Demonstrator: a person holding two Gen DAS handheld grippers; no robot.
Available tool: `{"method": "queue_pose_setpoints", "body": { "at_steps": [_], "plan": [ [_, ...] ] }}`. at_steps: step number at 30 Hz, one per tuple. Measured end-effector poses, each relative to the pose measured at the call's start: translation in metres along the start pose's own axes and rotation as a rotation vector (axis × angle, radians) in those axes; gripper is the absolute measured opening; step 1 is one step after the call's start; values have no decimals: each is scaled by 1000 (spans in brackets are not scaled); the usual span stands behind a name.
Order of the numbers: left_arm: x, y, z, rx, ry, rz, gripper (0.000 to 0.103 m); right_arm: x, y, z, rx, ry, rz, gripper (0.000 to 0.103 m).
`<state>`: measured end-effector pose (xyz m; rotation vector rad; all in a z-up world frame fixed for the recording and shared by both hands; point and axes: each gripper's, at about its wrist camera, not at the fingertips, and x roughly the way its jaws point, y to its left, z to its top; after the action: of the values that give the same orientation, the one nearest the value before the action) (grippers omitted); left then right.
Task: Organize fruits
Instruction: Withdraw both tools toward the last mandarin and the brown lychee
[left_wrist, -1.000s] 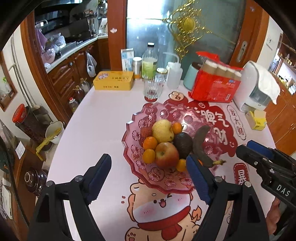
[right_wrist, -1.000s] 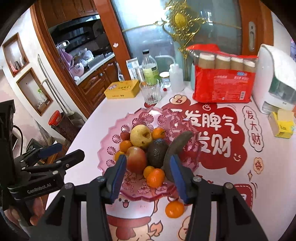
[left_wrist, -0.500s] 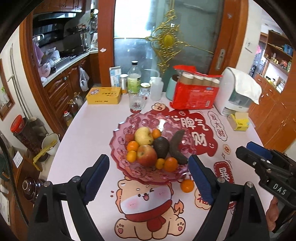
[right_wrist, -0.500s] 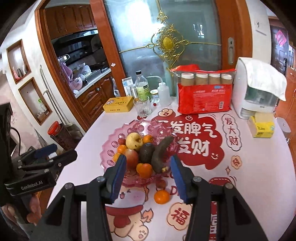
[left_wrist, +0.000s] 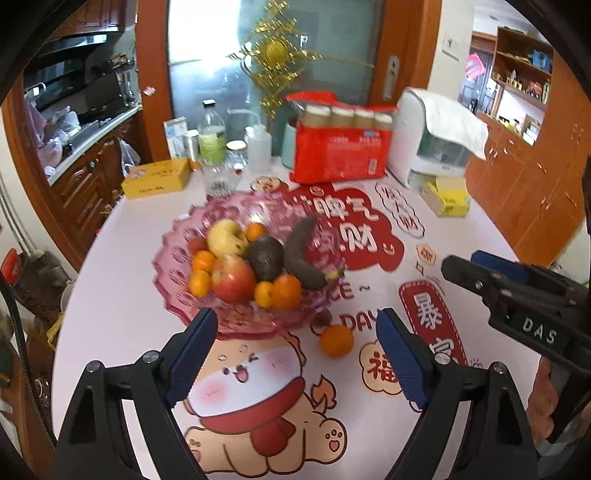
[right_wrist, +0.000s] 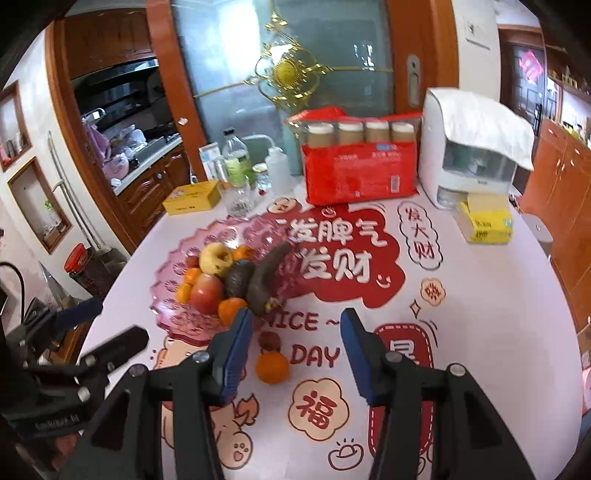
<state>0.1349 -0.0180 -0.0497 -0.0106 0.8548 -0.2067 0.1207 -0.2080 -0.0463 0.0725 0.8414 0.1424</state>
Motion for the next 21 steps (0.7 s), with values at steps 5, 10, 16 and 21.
{"method": "queue_pose_setpoints", "body": {
  "at_steps": [5,10,16,21],
  "plan": [
    [37,-8,-21,-4,27,-7,87,25,-11,-16,18,42,-14,50],
    [80,-14,-38,-36,75,-22,87,51,-24,-30,50,89,-37,50],
    [124,-24,-50,-54,127,-25,80,70,-39,-39,96,126,-44,46],
    [151,-31,-55,-66,163,-21,76,80,-46,-45,113,148,-42,46]
  ]
}}
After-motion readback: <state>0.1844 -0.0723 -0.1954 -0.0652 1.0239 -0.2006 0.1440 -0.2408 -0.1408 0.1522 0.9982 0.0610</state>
